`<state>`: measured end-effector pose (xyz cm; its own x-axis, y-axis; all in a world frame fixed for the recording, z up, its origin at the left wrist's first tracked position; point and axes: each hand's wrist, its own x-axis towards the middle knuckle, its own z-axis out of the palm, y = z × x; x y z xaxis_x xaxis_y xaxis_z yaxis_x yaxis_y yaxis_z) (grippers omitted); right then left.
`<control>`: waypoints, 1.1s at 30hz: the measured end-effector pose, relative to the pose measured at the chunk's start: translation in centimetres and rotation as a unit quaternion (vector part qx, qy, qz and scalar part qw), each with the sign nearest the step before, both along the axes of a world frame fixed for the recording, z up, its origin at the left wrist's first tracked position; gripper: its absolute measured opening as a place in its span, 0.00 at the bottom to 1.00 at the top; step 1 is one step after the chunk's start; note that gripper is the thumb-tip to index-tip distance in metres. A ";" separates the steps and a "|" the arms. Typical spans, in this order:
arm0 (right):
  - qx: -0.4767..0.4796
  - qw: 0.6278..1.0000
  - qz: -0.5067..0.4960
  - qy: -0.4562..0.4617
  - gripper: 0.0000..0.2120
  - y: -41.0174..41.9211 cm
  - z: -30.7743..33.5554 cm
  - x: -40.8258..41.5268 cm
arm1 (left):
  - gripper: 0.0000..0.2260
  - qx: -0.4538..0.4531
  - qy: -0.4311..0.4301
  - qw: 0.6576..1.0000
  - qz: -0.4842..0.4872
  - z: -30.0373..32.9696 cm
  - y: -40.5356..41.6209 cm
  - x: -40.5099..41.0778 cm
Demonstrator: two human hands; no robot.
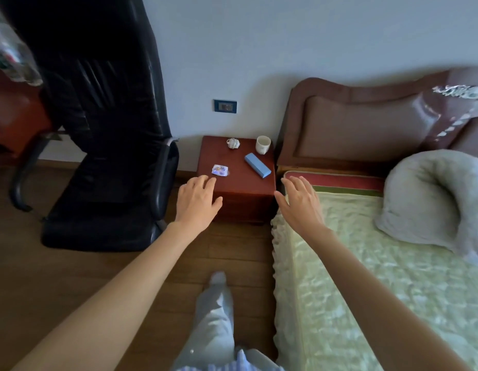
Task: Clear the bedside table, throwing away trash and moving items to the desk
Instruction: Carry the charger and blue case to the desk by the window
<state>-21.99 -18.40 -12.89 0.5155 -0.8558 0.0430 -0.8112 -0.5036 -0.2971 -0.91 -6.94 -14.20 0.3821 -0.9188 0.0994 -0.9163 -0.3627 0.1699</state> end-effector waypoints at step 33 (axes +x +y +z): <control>0.068 0.997 0.023 0.017 0.20 -36.4 -13.2 20.8 | 0.23 0.099 0.090 0.990 0.051 -10.7 -36.0 20.2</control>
